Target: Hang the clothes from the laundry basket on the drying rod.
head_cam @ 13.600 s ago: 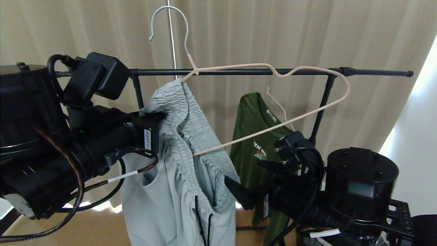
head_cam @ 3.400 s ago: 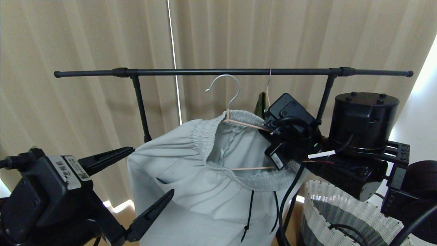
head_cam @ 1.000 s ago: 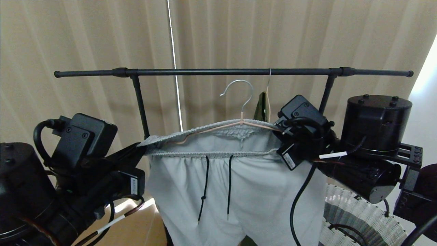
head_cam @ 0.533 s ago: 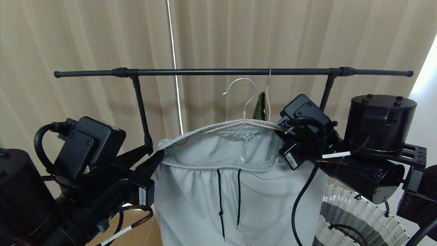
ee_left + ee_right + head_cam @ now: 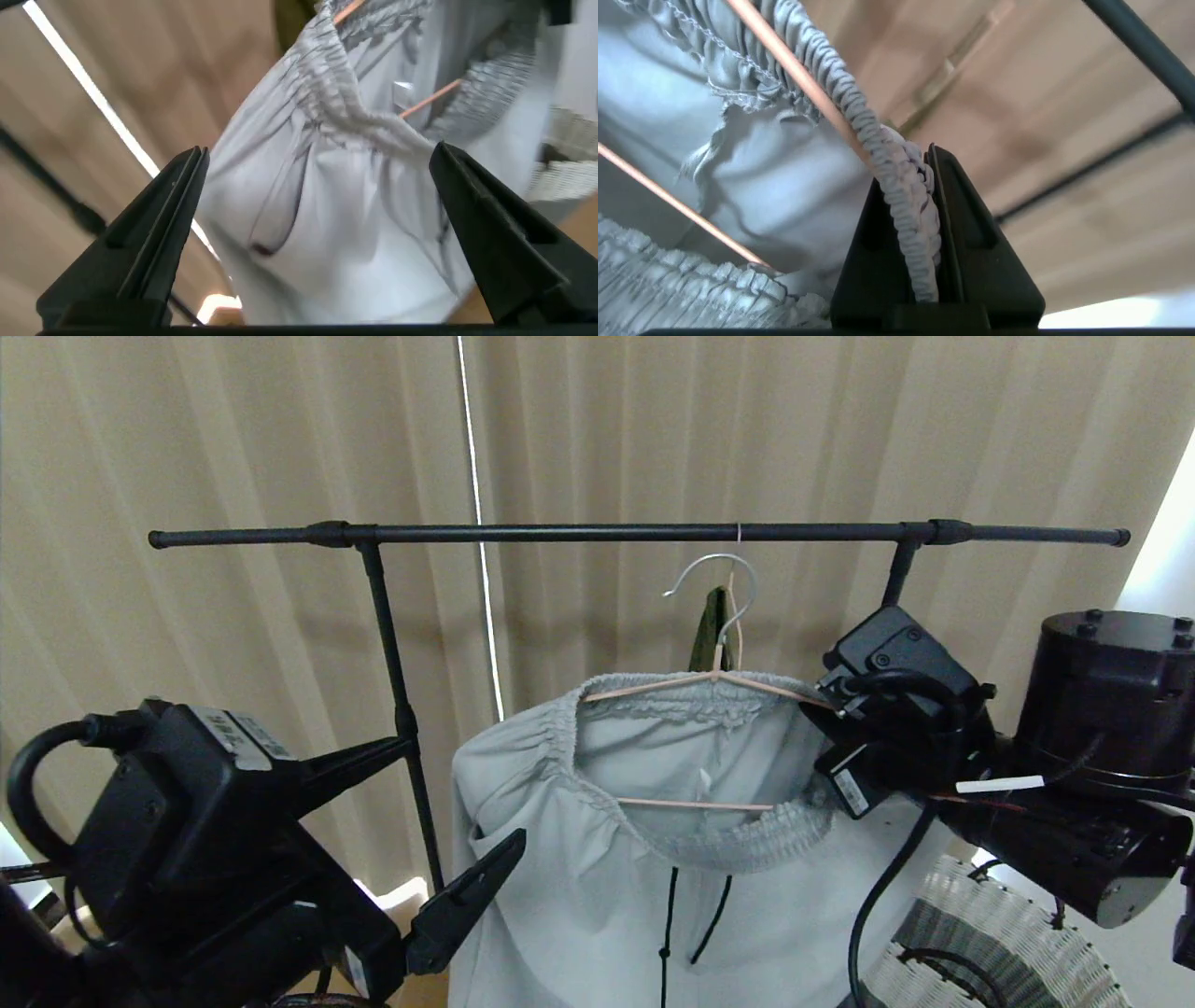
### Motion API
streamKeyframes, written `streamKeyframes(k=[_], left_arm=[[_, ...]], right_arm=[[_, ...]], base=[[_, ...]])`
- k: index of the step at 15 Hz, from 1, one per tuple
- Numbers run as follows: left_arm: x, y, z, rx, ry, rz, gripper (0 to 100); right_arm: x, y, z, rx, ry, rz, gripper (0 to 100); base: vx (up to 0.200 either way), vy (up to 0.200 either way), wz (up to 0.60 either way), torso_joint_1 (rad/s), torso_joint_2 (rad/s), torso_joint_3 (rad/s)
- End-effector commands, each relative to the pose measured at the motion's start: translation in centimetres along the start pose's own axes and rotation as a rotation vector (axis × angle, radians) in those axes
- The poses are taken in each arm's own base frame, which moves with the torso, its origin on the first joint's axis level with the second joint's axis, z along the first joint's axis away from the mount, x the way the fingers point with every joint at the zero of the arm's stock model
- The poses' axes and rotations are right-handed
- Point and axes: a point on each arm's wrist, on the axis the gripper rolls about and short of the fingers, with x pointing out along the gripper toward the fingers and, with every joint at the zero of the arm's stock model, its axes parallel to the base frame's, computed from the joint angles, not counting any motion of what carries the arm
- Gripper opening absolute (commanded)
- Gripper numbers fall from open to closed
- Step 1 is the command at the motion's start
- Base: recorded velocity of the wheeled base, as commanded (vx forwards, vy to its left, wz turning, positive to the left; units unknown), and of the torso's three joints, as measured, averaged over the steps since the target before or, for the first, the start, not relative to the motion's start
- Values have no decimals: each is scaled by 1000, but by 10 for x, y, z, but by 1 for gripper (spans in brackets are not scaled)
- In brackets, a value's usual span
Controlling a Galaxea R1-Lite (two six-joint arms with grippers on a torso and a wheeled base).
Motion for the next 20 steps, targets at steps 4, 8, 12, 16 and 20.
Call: streamKeyframes(k=[4,8,12,16,20], left_arm=[[-19,15,-5,-10,-10,75,100],[-25,30,-28,-15,75,182,100],[-27,37,-32,-11,87,217,100],[-34,39,-26,-23,31,232,100],[-34,39,-27,-24,35,234,100]], right_arm=[[-41,-35,-38,26,62,-115,0],[-75,-63,-72,53,168,-254,0],[-103,-79,-84,68,279,-334,0],[-133,-94,-101,109,423,-481,0],[-157,-96,-111,145,555,-567,0]], base=[[0,0,0,0,0,0],[0,0,0,0,0,0],[0,0,0,0,0,0],[0,0,0,0,0,0],[0,0,0,0,0,0]])
